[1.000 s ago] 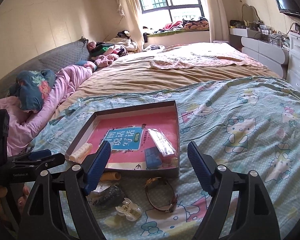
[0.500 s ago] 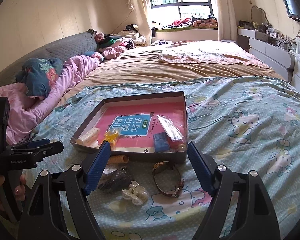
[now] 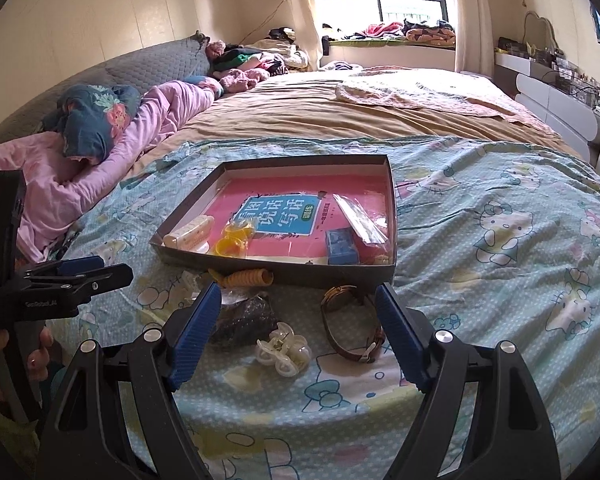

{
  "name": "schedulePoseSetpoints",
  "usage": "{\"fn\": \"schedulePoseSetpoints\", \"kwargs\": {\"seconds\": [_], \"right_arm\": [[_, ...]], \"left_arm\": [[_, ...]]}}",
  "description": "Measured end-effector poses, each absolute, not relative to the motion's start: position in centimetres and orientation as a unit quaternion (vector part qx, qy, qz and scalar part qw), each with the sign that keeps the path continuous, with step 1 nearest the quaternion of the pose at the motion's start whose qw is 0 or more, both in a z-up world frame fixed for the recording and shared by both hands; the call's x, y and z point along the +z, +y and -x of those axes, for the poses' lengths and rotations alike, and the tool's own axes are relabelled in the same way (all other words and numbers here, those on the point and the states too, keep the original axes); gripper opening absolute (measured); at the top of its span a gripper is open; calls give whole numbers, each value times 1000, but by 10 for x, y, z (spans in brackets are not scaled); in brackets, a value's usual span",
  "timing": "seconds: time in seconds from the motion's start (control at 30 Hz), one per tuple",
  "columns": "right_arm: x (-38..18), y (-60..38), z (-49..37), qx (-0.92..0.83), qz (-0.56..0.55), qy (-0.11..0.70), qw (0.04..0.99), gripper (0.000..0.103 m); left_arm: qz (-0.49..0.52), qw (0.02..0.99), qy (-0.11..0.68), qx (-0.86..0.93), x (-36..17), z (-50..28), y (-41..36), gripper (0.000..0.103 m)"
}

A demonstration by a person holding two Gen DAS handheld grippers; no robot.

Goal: Organize jewelry
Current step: 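Reach the left gripper to the wrapped white item while the right reaches the white flower claws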

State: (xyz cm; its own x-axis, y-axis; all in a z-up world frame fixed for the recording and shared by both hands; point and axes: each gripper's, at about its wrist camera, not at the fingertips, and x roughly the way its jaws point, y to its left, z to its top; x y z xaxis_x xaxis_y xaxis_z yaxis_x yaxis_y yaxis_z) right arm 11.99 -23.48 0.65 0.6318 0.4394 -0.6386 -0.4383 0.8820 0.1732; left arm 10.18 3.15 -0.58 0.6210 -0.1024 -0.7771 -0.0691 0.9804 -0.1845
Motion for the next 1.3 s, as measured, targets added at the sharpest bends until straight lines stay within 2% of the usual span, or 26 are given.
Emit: {"fn": "schedulePoseSetpoints", "kwargs": {"seconds": [0.87,1.3], "right_arm": [[-51,-211,-114,253,42,415,873,77],[-76,-204,-136,264,25,437,860,68]], "left_arm": [[67,879,471,-15,-50,-93,23,88],[44,875,482,-20,-63,-116,12,88]]}}
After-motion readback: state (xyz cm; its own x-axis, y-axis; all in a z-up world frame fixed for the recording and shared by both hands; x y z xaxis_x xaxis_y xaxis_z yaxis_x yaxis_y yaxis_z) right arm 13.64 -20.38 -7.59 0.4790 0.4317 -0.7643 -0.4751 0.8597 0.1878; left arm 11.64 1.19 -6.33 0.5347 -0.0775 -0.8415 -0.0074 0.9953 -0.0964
